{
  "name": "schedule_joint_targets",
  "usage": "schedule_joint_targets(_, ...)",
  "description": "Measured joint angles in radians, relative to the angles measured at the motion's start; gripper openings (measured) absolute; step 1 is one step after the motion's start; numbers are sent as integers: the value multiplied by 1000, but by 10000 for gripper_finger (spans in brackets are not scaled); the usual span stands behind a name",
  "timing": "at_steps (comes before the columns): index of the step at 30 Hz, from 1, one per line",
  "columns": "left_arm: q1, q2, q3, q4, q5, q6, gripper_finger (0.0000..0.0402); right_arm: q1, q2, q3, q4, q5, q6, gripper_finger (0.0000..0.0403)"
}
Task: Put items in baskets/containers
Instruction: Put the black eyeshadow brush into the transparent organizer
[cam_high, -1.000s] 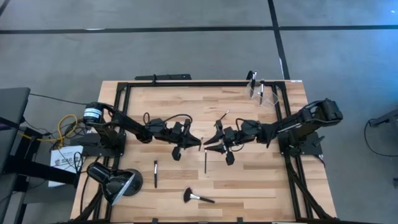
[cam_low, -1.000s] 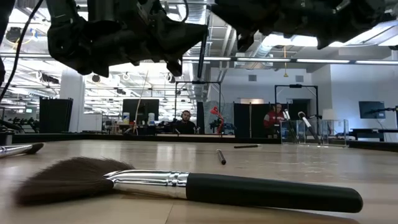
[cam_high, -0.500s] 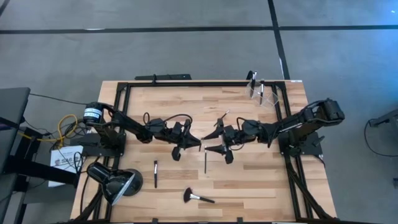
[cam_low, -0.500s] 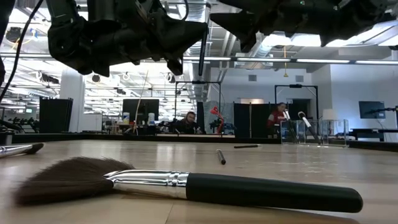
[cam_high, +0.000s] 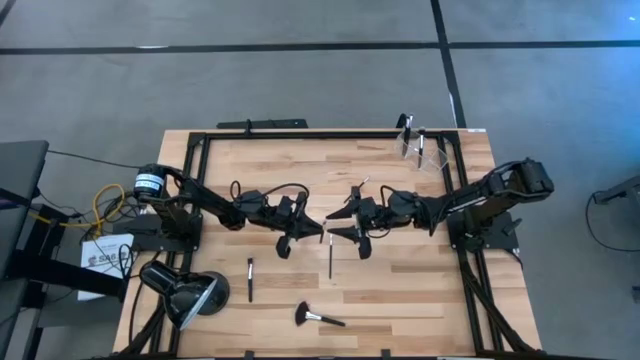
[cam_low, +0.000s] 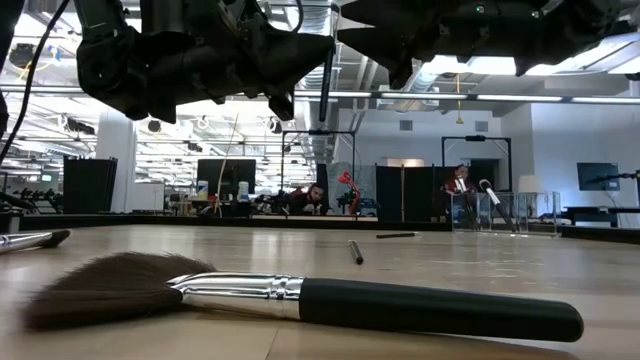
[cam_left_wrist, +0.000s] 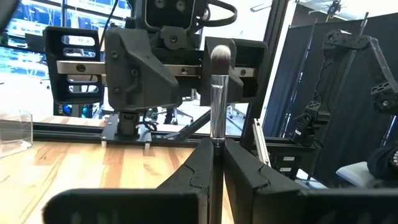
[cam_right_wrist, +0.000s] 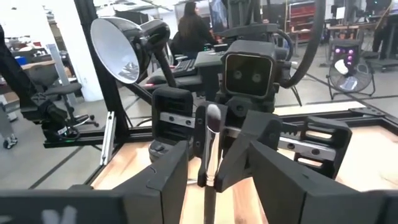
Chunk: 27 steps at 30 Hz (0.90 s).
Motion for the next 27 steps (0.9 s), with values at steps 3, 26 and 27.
schedule_joint_targets(3,0,0,0,0,-6,1,24,-1,0,0,-2,2,2,150)
schedule_joint_targets(26,0,0,12,3,-18,5,24,-5,0,0,24,-1,47,165)
schedule_joint_targets(27,0,1,19,4,-18,5,24,-5,7,1,32,-1,48,168)
